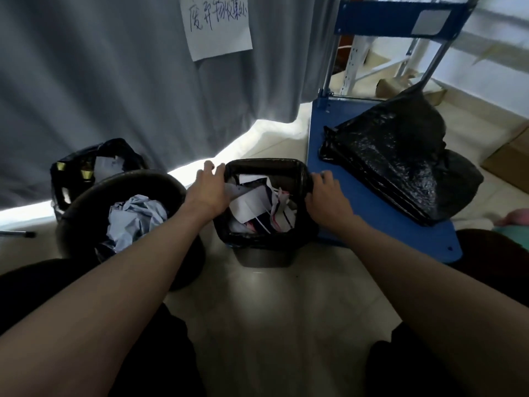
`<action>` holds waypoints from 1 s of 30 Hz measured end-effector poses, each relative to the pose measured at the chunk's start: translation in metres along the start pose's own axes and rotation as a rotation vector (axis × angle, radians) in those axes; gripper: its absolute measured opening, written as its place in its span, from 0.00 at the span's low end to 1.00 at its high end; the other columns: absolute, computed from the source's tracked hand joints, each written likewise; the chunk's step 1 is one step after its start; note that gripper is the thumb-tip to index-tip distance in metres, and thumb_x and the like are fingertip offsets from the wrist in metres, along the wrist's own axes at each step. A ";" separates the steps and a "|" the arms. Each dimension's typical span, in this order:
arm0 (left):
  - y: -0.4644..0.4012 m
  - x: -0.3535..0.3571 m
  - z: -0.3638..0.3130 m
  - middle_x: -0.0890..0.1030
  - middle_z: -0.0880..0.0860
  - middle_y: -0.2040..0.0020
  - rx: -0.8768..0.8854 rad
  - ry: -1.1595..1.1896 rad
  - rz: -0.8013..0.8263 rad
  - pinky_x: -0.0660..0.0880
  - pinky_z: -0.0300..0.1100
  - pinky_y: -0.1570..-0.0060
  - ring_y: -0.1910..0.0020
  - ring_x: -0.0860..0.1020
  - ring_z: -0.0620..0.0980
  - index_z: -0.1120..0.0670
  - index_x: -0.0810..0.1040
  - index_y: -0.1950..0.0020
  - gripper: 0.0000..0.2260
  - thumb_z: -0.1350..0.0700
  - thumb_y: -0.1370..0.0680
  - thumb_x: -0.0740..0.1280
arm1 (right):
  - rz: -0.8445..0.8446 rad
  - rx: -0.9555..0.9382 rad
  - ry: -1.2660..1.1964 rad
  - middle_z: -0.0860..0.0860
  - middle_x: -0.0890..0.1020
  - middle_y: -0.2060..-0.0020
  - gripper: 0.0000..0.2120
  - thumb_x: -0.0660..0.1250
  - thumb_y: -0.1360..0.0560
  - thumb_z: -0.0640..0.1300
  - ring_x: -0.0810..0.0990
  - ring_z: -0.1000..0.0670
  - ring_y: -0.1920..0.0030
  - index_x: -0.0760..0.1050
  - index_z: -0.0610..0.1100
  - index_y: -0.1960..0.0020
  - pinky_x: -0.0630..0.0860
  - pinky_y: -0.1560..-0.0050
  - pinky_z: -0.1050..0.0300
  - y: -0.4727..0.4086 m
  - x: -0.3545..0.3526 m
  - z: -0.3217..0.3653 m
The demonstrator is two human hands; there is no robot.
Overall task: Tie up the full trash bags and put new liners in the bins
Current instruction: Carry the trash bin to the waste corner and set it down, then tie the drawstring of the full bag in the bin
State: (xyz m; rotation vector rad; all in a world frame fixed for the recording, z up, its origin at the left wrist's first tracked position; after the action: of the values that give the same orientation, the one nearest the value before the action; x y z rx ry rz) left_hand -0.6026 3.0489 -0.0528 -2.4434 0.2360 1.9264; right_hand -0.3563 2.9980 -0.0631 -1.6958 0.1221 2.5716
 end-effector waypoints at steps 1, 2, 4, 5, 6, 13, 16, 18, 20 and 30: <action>0.004 -0.003 -0.003 0.63 0.59 0.31 0.036 -0.015 -0.009 0.72 0.58 0.40 0.33 0.66 0.60 0.57 0.64 0.27 0.27 0.53 0.24 0.67 | 0.027 0.008 -0.020 0.41 0.66 0.38 0.16 0.58 0.21 0.41 0.70 0.39 0.41 0.65 0.39 0.34 0.70 0.46 0.45 0.004 0.001 -0.002; 0.008 -0.007 -0.005 0.64 0.59 0.32 0.075 -0.026 -0.025 0.72 0.58 0.41 0.35 0.68 0.60 0.57 0.67 0.29 0.24 0.53 0.24 0.66 | 0.052 0.018 -0.027 0.41 0.67 0.39 0.15 0.58 0.21 0.40 0.71 0.39 0.43 0.66 0.39 0.36 0.70 0.48 0.46 0.008 0.003 -0.004; 0.017 -0.015 -0.012 0.68 0.57 0.38 0.173 -0.015 -0.081 0.74 0.55 0.46 0.41 0.72 0.57 0.57 0.75 0.38 0.17 0.50 0.24 0.66 | 0.089 0.034 0.000 0.40 0.69 0.41 0.12 0.59 0.22 0.40 0.73 0.39 0.47 0.67 0.38 0.39 0.70 0.52 0.48 0.016 0.005 -0.008; 0.022 -0.017 -0.018 0.70 0.55 0.42 0.248 -0.013 -0.097 0.75 0.52 0.50 0.46 0.74 0.55 0.56 0.77 0.44 0.13 0.49 0.24 0.66 | 0.100 0.040 0.017 0.40 0.69 0.42 0.12 0.60 0.22 0.40 0.74 0.39 0.48 0.67 0.38 0.40 0.70 0.53 0.49 0.019 0.005 -0.009; 0.028 -0.017 -0.025 0.71 0.52 0.47 0.332 -0.023 -0.076 0.75 0.50 0.54 0.50 0.75 0.54 0.54 0.77 0.50 0.11 0.47 0.24 0.66 | 0.102 0.053 0.016 0.39 0.71 0.43 0.11 0.61 0.22 0.41 0.74 0.39 0.48 0.67 0.38 0.41 0.69 0.54 0.50 0.022 0.005 -0.009; 0.067 0.024 -0.048 0.71 0.43 0.69 0.561 -0.289 0.279 0.64 0.38 0.70 0.69 0.71 0.43 0.47 0.68 0.67 0.20 0.34 0.34 0.71 | 0.134 0.134 -0.040 0.37 0.74 0.45 0.13 0.65 0.24 0.38 0.75 0.37 0.46 0.66 0.38 0.43 0.69 0.56 0.51 0.030 0.005 -0.005; 0.071 0.029 -0.049 0.69 0.44 0.61 0.639 -0.415 0.273 0.66 0.41 0.64 0.63 0.70 0.47 0.47 0.65 0.60 0.13 0.51 0.27 0.70 | 0.102 0.084 -0.007 0.37 0.75 0.47 0.09 0.62 0.24 0.36 0.75 0.37 0.49 0.68 0.37 0.45 0.73 0.54 0.48 0.033 -0.003 -0.001; 0.068 0.025 -0.046 0.70 0.46 0.60 0.624 -0.429 0.261 0.66 0.41 0.64 0.63 0.71 0.48 0.49 0.67 0.58 0.09 0.56 0.26 0.68 | 0.062 0.056 -0.010 0.38 0.76 0.49 0.07 0.60 0.25 0.35 0.76 0.37 0.50 0.69 0.37 0.47 0.76 0.52 0.45 0.035 -0.010 0.002; 0.065 0.022 -0.044 0.72 0.48 0.59 0.603 -0.430 0.259 0.67 0.42 0.64 0.62 0.73 0.49 0.51 0.70 0.57 0.07 0.57 0.27 0.69 | 0.032 0.045 -0.011 0.38 0.76 0.50 0.07 0.59 0.25 0.34 0.76 0.38 0.51 0.69 0.38 0.48 0.76 0.50 0.42 0.036 -0.015 0.005; 0.056 0.003 -0.040 0.77 0.51 0.53 0.542 -0.350 0.260 0.72 0.44 0.60 0.58 0.76 0.51 0.54 0.78 0.52 0.03 0.59 0.24 0.66 | 0.001 -0.012 0.042 0.39 0.78 0.52 0.09 0.58 0.21 0.37 0.78 0.38 0.53 0.76 0.36 0.50 0.78 0.52 0.44 0.033 -0.013 0.023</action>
State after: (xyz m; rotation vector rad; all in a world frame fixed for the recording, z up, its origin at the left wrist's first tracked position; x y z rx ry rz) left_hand -0.5711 2.9885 -0.0418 -1.7728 0.9557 1.9968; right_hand -0.3753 2.9672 -0.0409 -1.7549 0.1090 2.5435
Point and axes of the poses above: each hand's wrist, its own y-axis away from the middle knuckle, its own x-axis out of the palm, z = x × y, the point moved 7 cm from there along -y, towards the middle knuckle
